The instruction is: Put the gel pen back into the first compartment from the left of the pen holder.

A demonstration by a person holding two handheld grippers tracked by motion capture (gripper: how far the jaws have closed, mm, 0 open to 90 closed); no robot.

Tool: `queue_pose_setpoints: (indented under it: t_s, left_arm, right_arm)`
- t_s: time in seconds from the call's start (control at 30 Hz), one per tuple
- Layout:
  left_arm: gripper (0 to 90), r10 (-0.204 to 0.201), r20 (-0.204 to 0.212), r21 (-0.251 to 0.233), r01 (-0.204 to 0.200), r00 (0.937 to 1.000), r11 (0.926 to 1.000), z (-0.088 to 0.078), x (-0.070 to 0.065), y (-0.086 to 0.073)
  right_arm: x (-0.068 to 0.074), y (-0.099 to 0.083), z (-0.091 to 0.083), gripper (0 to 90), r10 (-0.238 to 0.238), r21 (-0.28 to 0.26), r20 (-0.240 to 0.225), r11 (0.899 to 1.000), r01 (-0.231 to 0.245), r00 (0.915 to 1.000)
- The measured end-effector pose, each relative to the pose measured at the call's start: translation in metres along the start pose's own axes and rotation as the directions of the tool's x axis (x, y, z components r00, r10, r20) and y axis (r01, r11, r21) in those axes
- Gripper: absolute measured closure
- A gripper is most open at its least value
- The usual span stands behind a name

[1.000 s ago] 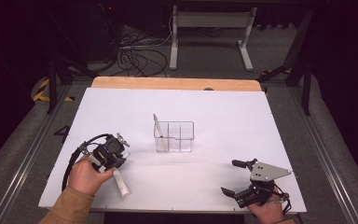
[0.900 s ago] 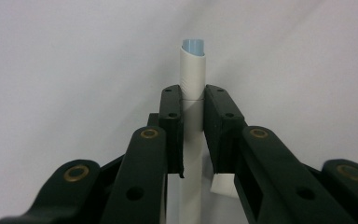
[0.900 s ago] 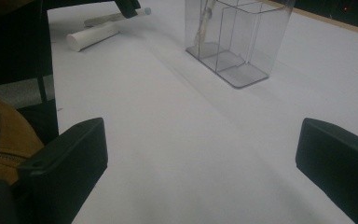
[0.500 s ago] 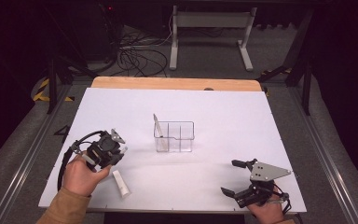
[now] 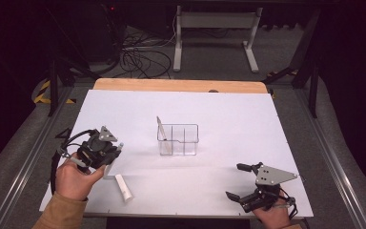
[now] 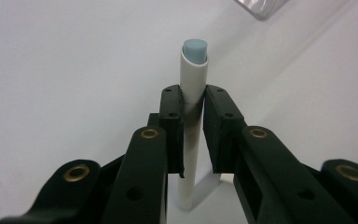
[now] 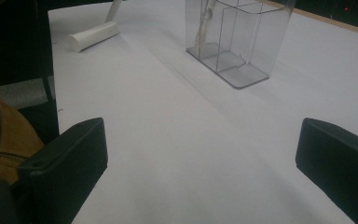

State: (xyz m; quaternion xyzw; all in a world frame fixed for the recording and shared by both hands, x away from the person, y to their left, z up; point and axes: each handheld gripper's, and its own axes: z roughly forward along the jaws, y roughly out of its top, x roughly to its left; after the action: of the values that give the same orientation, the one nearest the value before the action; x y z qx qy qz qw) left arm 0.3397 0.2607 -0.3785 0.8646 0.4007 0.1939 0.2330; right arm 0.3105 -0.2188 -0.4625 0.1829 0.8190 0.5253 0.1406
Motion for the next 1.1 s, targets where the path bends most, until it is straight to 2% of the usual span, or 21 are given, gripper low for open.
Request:
queue_pose_setpoints:
  t_s: [0.17,0.63,0.83,1.1]
  left_arm:
    - [78.4,-0.011,-0.005,-0.049,0.011,0.9999,0.9987,-0.009,0.001,-0.001]
    - [78.4,-0.018,0.008,-0.124,0.019,0.9998,0.9921,-0.021,0.001,-0.001]
    - [78.4,-0.026,0.044,-0.174,0.033,0.9987,0.9841,-0.029,0.002,0.002]
    - [78.3,-0.025,0.111,-0.229,0.05,0.9935,0.9722,-0.039,0.005,0.006]
  right_arm:
    - [0.0,0.0,0.0,2.7,0.001,-0.001,0.0,1.0,-0.001,1.0]
    - [0.0,0.0,0.001,2.7,0.0,0.005,0.0,1.0,0.0,1.0]
    - [0.0,0.0,0.001,2.8,0.0,0.005,0.001,1.0,0.0,1.0]
    - [0.0,0.0,0.001,2.7,0.0,0.003,0.002,1.0,0.0,1.0]
